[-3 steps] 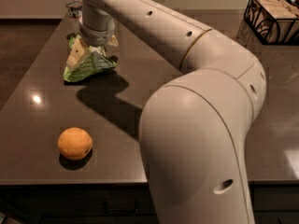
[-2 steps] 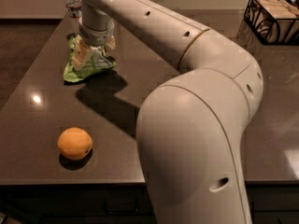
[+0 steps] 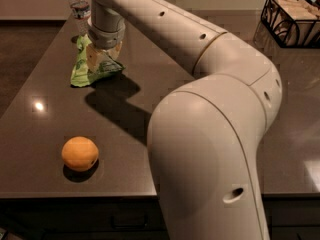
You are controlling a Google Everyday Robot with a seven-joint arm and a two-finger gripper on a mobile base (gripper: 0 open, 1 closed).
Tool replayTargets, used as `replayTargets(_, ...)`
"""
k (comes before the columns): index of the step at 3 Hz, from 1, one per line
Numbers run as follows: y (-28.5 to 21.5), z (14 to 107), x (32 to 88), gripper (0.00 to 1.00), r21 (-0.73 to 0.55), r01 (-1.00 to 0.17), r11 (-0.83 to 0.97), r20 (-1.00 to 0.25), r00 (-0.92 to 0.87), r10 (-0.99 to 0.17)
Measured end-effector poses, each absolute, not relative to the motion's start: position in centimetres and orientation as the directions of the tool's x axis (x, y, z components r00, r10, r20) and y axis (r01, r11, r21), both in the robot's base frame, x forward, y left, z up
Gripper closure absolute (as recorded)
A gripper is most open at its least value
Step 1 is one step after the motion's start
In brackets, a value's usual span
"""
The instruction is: Move green rice chip bag near orange
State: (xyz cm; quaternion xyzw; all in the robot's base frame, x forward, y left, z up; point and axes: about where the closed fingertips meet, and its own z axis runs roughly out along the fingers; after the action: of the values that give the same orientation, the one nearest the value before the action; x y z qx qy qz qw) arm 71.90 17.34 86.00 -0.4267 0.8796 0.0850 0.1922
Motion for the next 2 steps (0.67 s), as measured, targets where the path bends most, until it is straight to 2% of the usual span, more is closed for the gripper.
replayTargets(1, 16.8, 87.4, 71.1, 0.88, 0.007, -0.805, 0.594, -0.442, -0.535, -0.720)
replayTargets(2, 15.4, 89.7, 69.9, 1.00, 0.010, -0.840, 0.543, -0.492, -0.477, -0.729)
